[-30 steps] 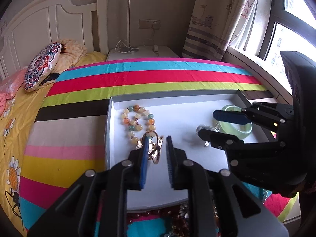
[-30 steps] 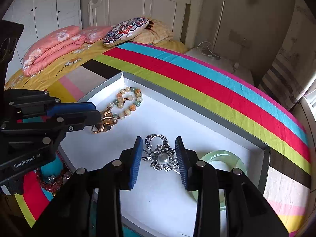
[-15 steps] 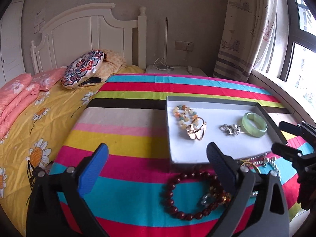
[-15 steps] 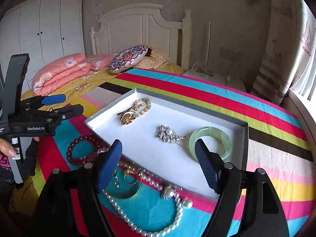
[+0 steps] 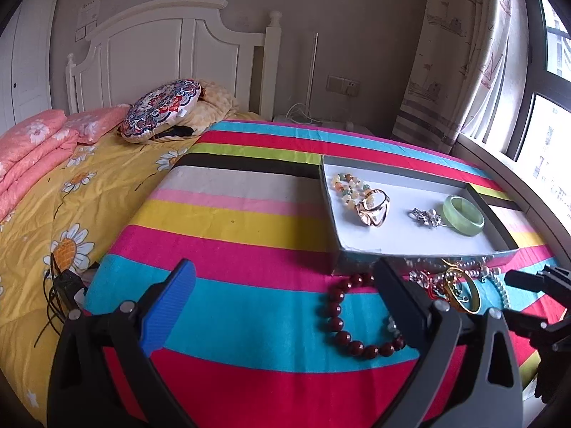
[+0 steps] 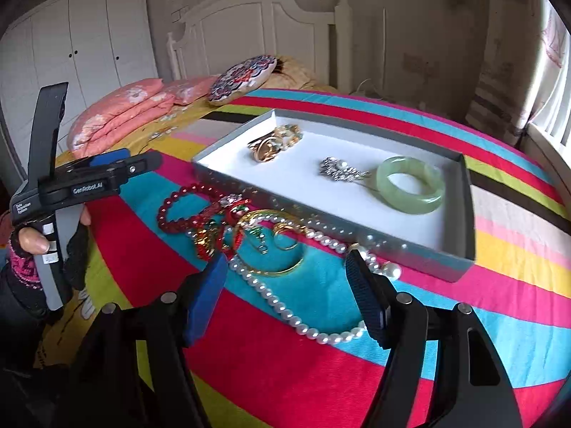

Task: Organize jewelry
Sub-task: 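Withdraw both grippers from the box toward the remaining jewelry, then grasp the dark red bead bracelet with the left gripper while the right gripper approaches the gold bangle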

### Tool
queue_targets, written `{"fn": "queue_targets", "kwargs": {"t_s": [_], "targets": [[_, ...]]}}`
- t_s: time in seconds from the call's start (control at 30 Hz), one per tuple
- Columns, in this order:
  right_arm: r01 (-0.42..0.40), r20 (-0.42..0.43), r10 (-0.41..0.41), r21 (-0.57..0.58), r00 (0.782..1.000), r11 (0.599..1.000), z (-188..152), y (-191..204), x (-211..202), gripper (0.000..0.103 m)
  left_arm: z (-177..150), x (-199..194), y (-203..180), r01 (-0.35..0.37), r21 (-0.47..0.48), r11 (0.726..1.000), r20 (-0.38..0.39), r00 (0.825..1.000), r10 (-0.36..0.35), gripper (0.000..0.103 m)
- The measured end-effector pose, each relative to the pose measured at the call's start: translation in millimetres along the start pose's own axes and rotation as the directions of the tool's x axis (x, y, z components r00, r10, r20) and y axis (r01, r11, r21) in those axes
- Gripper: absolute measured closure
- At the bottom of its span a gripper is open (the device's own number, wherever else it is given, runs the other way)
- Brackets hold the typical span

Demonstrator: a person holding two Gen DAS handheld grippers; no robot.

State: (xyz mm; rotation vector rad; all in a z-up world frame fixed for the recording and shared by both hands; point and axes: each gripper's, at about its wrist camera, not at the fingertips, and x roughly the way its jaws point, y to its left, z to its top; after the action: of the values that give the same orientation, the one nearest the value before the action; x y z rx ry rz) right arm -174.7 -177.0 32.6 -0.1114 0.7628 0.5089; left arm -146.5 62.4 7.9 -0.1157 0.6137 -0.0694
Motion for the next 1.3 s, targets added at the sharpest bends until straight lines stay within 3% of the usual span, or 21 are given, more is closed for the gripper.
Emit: {"fn": "queue_targets", "kwargs": {"t_s": [0.13, 0.33, 0.8, 0.9, 1.17, 1.3], "targets": [[-0.046, -0.020, 0.045, -0.045, 0.999, 0.998, 1, 17, 7, 0.059, 1, 10, 5, 0.010, -0.044, 0.999, -0.046, 0.999, -0.012, 0.004], [-0.091, -0.044, 0.088, -0.092, 0.995, 0.992, 9, 36, 21, 0.077, -1, 10, 1, 0.033, -0.026, 0.999, -0.045, 0.998, -0.034, 0.004], [-0.077, -0.118, 0.062, -0.126, 0.991, 0.989, 21, 34, 49, 0.088, -2, 14, 0, 0.072, -0.011, 0.997, -0.063, 0.995, -0.072, 0.004], [-0.078, -0.087, 0.067, -0.130, 0.994, 0.989, 19, 34, 42, 0.097, -3, 13, -3, 0.085, 0.002, 0.996, -0.062, 0.994, -0.085, 0.004], [-0.107, 0.006, 0.107, -0.026, 0.994, 0.994, 7, 15, 6, 0.097, -6, 1, -20, 0.084, 0.088, 0.993, -0.034, 0.996, -0.081, 0.004], [-0.080, 0.025, 0.080, -0.003, 0.996, 0.997, 0, 7, -8, 0.097, -13, -12, -46, 0.146, 0.177, 0.973, -0.032, 0.989, -0.142, 0.005]]}}
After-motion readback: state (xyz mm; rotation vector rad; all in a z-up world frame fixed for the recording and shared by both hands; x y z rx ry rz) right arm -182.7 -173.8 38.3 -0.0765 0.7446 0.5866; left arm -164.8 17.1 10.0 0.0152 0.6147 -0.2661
